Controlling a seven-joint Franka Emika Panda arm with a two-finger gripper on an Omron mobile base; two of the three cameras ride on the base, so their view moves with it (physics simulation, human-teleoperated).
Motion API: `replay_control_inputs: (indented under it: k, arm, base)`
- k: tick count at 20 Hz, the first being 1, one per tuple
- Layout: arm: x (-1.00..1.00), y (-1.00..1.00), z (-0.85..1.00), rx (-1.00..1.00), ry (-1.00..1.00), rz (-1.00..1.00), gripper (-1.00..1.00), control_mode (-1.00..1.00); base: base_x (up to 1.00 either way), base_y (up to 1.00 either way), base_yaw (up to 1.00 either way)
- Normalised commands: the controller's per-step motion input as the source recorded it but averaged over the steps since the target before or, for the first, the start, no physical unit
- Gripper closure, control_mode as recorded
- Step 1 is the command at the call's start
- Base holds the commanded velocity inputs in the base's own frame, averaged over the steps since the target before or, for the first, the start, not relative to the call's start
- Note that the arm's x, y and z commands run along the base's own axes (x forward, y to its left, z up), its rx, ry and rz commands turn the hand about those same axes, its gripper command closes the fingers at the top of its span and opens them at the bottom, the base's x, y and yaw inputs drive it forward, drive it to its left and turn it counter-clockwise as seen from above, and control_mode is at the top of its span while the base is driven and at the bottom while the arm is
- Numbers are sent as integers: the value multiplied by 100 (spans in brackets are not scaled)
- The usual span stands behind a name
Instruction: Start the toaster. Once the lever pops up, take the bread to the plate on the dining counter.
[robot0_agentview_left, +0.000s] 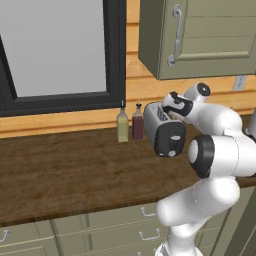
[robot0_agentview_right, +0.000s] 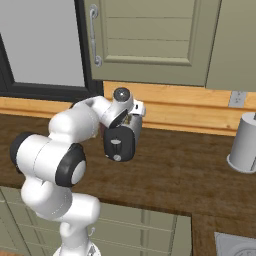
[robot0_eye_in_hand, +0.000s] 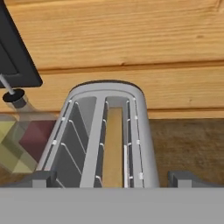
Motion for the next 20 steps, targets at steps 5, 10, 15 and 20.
replay_control_inputs:
  k: [5, 10, 15, 20]
  arm:
    - [11, 0, -14, 0, -3, 0, -100, -100]
    - [0, 0, -12, 0, -4, 0, -100, -100]
    - [2, 0, -12, -1, -2, 0, -100, -100]
    - [0, 0, -2, 0, -1, 0, -100, -100]
  base:
    - [0, 0, 0]
    - [0, 0, 0]
    - [0, 0, 0]
    - [0, 0, 0]
